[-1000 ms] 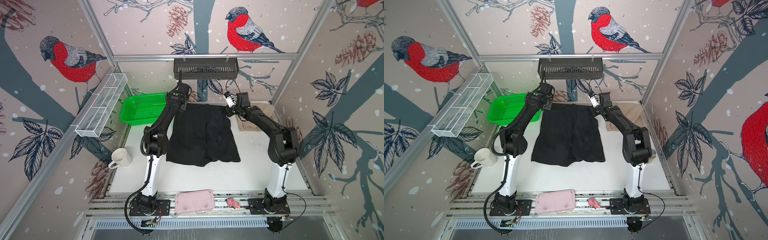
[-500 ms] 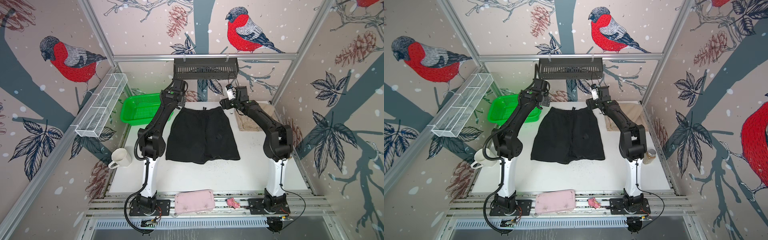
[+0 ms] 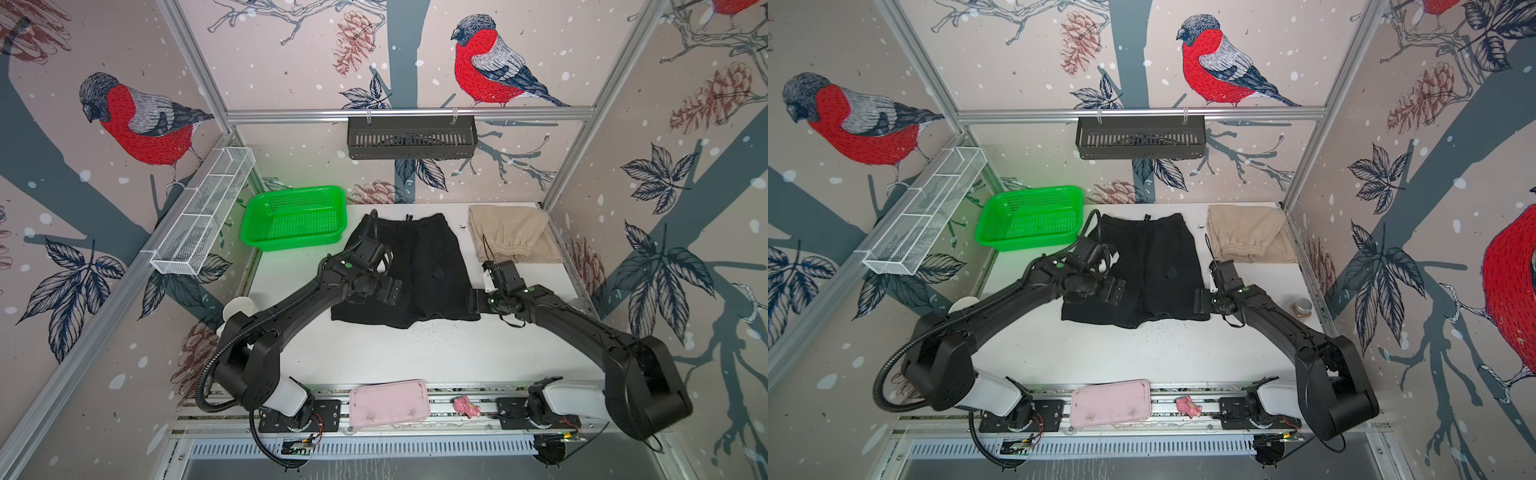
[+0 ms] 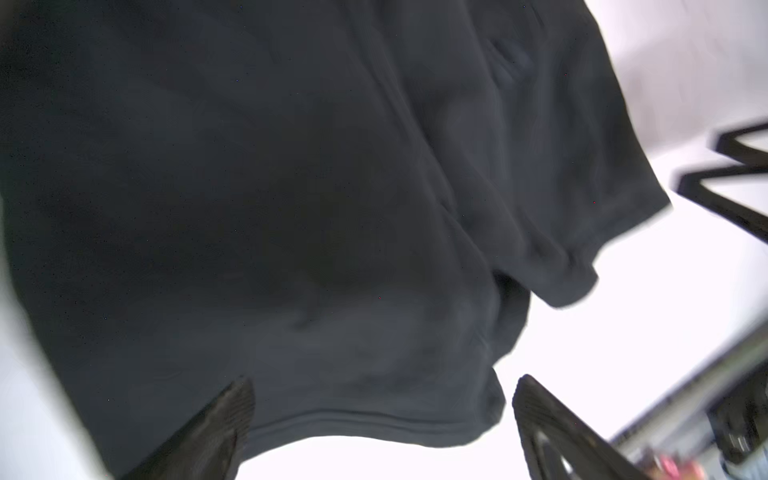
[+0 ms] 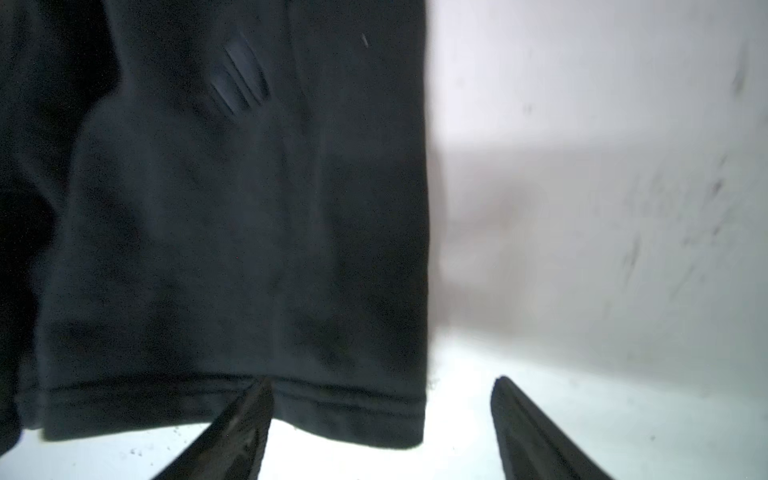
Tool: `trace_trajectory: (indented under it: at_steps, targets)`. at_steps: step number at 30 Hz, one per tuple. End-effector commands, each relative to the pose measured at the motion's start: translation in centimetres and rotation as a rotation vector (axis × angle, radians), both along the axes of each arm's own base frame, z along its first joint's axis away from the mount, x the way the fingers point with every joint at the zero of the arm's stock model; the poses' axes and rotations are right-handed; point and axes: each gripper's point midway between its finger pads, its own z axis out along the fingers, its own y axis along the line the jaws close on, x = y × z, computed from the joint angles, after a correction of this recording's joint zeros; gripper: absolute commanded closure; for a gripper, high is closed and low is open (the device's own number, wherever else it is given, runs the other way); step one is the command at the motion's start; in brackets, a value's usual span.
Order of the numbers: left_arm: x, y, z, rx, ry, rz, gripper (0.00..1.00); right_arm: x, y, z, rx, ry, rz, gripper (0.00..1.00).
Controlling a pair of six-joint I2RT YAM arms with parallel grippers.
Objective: Fold and stack the shorts
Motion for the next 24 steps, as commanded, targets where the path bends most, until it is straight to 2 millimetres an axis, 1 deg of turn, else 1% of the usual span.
trace_trajectory:
  at_steps: [1, 2, 5, 6, 7, 9, 11, 12, 14, 15, 17, 20, 21, 22, 23, 24]
  targets:
    - [0.1, -2.4, -1.0, -0.099, -0.051, -0.04, 0.03, 0.6, 0.6, -0.9, 0.035, -0.023, -0.057, 0.19]
    - [-0.5, -2.6, -2.1, -0.095, -0.032, -0.057, 0.03, 0.7, 0.8, -1.3, 0.032, -0.021, -0.05, 0.21]
    - [-1.5, -2.9, -3.9, -0.074, -0.017, -0.092, 0.03, 1.1, 1.3, -2.4, 0.031, -0.01, -0.036, 0.3]
    - [-1.8, -2.9, -4.3, -0.073, -0.014, -0.097, 0.04, 1.3, 1.3, -2.6, 0.029, -0.009, -0.033, 0.37]
    - [-2.2, -3.0, -4.7, -0.08, -0.004, -0.105, 0.05, 1.5, 1.4, -2.7, 0.028, -0.012, -0.031, 0.5]
    - [-2.8, -3.3, -5.2, -0.109, 0.01, -0.12, 0.17, 1.8, 1.4, -2.6, 0.022, -0.023, -0.025, 0.7]
    - [-3.3, -4.0, -5.3, -0.153, 0.025, -0.127, 0.38, 2.4, 1.0, -2.2, -0.016, -0.031, -0.019, 0.9]
    - [-3.6, -4.3, -5.4, -0.171, 0.031, -0.13, 0.44, 2.7, 0.6, -1.9, -0.05, -0.031, -0.02, 0.97]
    - [-4.2, -5.1, -5.5, -0.202, 0.037, -0.143, 0.6, 3.6, -0.8, -0.7, -0.139, -0.046, -0.035, 0.99]
    - [-4.5, -5.6, -5.5, -0.213, 0.035, -0.148, 0.64, 4.1, -1.6, 0.1, -0.173, -0.058, -0.048, 0.99]
    - [-5.1, -6.8, -5.3, -0.234, 0.034, -0.164, 0.69, 4.9, -3.2, 1.6, -0.203, -0.079, -0.076, 0.99]
    - [-6.1, -9.0, -4.9, -0.26, 0.043, -0.188, 0.69, 6.0, -6.3, 4.1, -0.261, -0.112, -0.143, 1.0]
    - [-6.4, -9.7, -4.8, -0.262, 0.045, -0.187, 0.67, 6.3, -7.4, 4.9, -0.279, -0.122, -0.169, 1.0]
    - [-6.6, -10.1, -4.7, -0.259, 0.05, -0.18, 0.63, 6.4, -8.2, 5.6, -0.288, -0.129, -0.186, 0.99]
    - [-6.6, -10.5, -4.7, -0.252, 0.061, -0.16, 0.51, 6.6, -9.0, 6.3, -0.29, -0.14, -0.203, 0.99]
    - [-6.4, -10.5, -4.7, -0.236, 0.077, -0.124, 0.33, 6.9, -9.7, 6.9, -0.284, -0.157, -0.218, 0.99]
